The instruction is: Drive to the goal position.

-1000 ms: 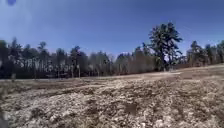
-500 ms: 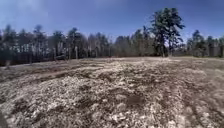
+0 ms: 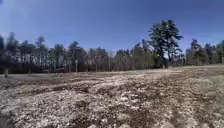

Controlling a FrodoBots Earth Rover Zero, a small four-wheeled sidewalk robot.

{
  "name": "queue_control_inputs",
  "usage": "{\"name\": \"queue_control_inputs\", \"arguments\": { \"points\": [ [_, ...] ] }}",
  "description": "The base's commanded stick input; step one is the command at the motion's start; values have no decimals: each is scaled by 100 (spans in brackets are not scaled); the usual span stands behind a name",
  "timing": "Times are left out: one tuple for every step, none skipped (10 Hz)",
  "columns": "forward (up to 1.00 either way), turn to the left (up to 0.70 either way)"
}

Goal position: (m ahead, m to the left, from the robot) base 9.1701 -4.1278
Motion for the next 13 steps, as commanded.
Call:
{"name": "queue_control_inputs", "arguments": {
  "points": [
    [70,0],
    [70,0],
    [70,0],
    [70,0],
    [70,0],
    [70,0],
    [70,0],
    [70,0],
    [70,0],
    [70,0],
    [70,0],
    [70,0],
    [70,0]
  ]
}}
